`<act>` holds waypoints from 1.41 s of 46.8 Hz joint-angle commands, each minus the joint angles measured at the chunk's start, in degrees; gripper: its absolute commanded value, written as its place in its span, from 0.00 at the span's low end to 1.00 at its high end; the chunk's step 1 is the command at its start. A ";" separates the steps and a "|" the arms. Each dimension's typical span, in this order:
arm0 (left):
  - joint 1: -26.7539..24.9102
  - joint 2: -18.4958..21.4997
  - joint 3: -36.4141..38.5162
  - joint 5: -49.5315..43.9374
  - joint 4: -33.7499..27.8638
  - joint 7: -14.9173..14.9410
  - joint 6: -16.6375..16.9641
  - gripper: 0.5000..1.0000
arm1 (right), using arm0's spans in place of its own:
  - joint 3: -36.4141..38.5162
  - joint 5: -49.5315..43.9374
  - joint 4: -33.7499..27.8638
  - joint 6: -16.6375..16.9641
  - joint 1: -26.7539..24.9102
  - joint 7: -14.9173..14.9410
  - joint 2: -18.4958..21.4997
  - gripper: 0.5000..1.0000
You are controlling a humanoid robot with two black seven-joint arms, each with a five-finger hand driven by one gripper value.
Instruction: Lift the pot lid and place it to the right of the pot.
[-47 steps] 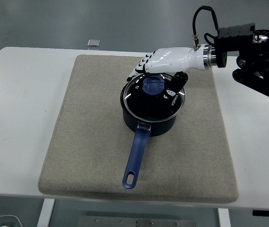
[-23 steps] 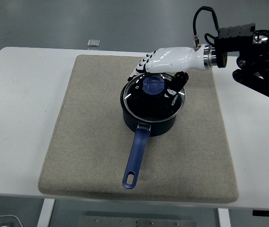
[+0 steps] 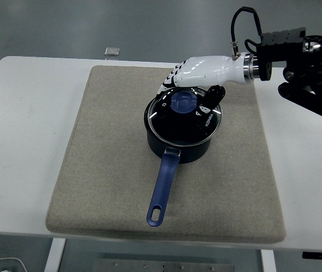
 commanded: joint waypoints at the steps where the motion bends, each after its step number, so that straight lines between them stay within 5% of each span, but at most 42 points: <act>1: 0.01 0.00 0.01 -0.01 0.00 0.00 0.00 1.00 | -0.09 0.00 0.00 0.00 -0.08 0.00 0.02 0.67; 66: 0.01 0.00 0.01 -0.01 0.00 0.00 0.00 1.00 | -0.35 -0.44 -0.44 -0.09 -0.52 0.00 0.29 0.68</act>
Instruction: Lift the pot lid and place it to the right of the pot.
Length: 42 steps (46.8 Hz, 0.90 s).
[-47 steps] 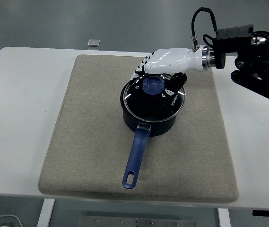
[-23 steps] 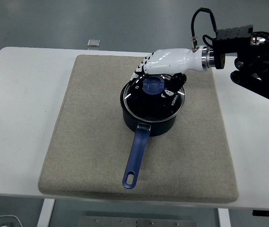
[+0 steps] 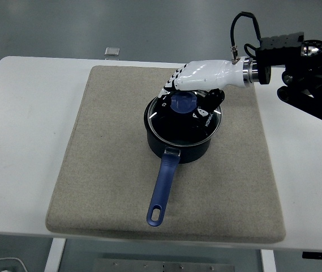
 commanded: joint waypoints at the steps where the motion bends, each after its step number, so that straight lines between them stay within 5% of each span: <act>1: 0.00 0.00 0.01 -0.02 0.00 0.00 0.00 1.00 | 0.00 -0.28 -0.02 -0.08 0.39 0.00 0.07 0.68; 13: 0.00 0.00 0.01 0.06 0.00 0.00 0.00 1.00 | -0.09 -0.28 -1.16 -0.08 0.75 0.00 -0.28 0.79; 42: 0.00 0.00 0.01 -0.02 0.00 0.00 0.00 1.00 | -1.32 -0.36 -1.16 -0.96 0.66 0.00 -0.28 0.78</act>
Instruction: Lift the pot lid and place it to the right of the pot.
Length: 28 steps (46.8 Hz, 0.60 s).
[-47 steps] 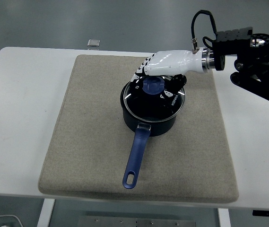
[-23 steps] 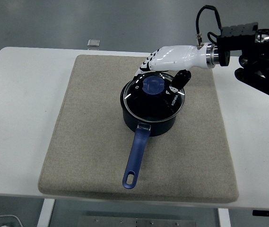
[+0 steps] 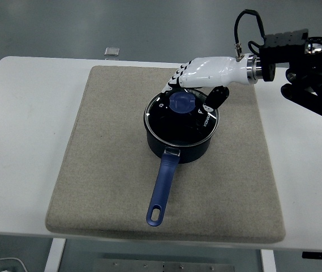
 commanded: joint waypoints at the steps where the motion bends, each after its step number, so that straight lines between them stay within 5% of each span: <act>1: 0.01 0.00 0.04 0.04 0.00 0.00 0.00 1.00 | 0.00 0.09 -0.01 0.00 0.00 0.00 -0.08 0.78; 28: 0.01 0.00 0.04 0.04 0.00 0.00 0.00 1.00 | -0.17 0.17 0.17 0.36 0.18 0.00 -0.17 0.75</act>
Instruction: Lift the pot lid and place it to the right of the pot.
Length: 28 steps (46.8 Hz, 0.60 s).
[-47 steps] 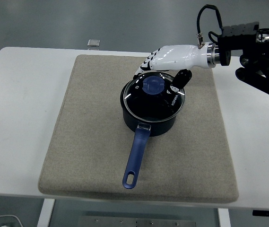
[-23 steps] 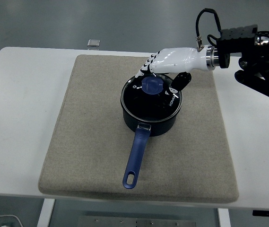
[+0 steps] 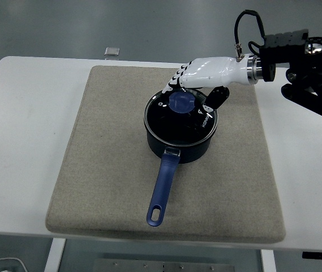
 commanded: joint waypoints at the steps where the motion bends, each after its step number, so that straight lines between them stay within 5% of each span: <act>1: -0.01 0.00 0.00 0.00 0.00 0.00 0.00 1.00 | 0.00 0.22 0.12 0.27 0.05 0.00 -0.10 0.73; 28: -0.01 0.00 0.00 0.09 0.00 0.00 0.00 1.00 | 0.00 0.75 1.79 1.32 0.66 0.00 -0.36 0.70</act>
